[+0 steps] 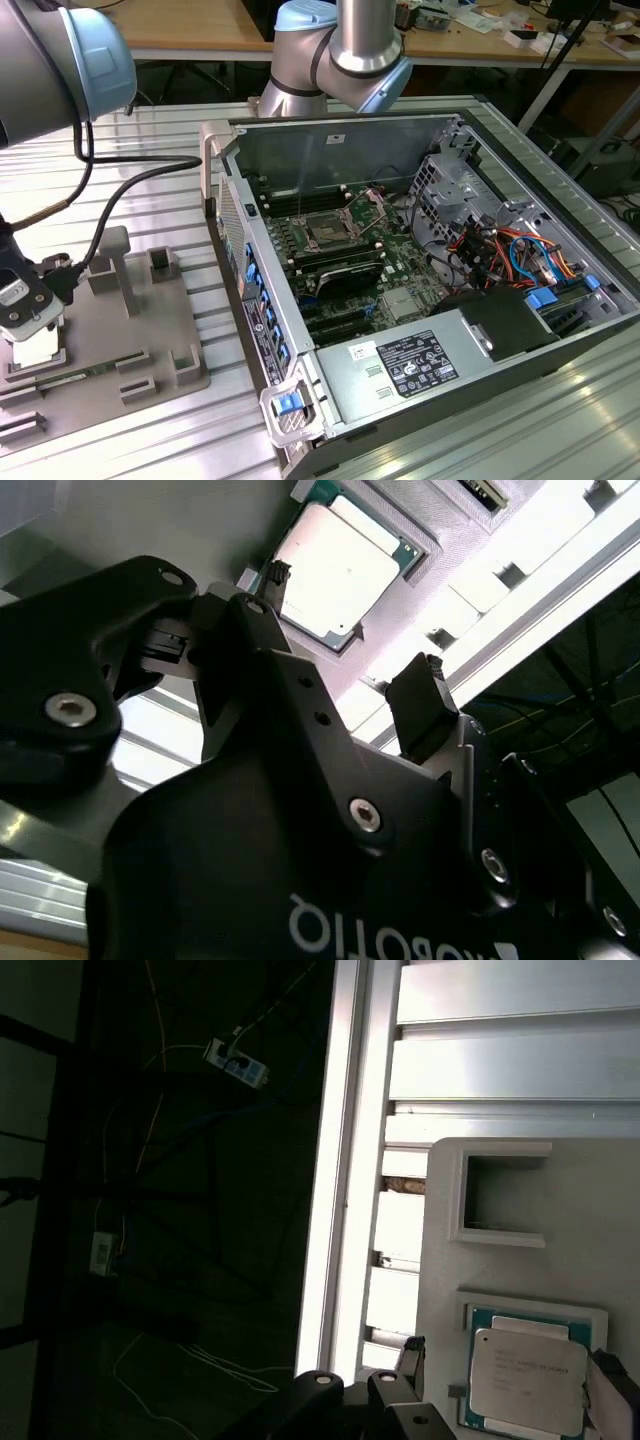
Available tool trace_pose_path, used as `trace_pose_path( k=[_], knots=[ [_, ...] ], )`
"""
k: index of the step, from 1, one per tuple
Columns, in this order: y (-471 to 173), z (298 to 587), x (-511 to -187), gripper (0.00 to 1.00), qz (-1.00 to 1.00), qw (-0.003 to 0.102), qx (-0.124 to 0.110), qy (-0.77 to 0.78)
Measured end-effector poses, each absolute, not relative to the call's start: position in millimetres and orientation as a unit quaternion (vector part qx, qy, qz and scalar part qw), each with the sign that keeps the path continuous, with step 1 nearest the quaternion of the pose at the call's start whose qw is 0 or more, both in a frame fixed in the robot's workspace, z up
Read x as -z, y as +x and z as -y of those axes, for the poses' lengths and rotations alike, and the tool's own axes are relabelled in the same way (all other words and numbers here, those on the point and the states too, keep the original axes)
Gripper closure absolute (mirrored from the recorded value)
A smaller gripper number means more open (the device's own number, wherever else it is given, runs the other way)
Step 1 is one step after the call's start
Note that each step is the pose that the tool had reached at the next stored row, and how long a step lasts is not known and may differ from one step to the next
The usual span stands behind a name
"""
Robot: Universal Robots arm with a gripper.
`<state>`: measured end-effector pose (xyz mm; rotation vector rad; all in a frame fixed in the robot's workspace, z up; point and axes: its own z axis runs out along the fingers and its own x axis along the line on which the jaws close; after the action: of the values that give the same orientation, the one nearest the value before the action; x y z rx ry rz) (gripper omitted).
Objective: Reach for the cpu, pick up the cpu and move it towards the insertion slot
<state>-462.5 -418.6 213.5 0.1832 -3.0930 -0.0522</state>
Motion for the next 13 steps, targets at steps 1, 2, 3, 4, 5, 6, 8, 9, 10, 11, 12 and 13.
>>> trace_pose_path(
  k=[1, 2, 3, 4, 5, 6, 8, 9, 10, 11, 12, 13],
  knots=[
    [-463, 419, -211, 0.32, 0.998, 0.02, 0.017, 0.057],
    [-463, 419, -209, 0.32, 0.998, 0.019, 0.017, 0.056],
    [-463, 419, -207, 0.32, 0.998, 0.018, 0.017, 0.056],
    [-463, 419, -206, 0.32, 0.998, 0.017, 0.017, 0.056],
    [-462, 419, -205, 0.32, 0.998, 0.016, 0.017, 0.056],
    [-462, 419, -204, 0.32, 0.998, 0.016, 0.016, 0.055],
    [-461, 419, -203, 0.32, 0.998, 0.014, 0.016, 0.055],
    [-461, 419, -202, 0.32, 0.998, 0.014, 0.016, 0.055],
    [-460, 419, -201, 0.32, 0.998, 0.013, 0.016, 0.055],
    [-460, 419, -200, 0.32, 0.998, 0.013, 0.016, 0.055],
    [-460, 419, -200, 0.32, 0.998, 0.013, 0.016, 0.055],
    [-460, 419, -200, 0.32, 0.998, 0.013, 0.016, 0.055]
  ],
)
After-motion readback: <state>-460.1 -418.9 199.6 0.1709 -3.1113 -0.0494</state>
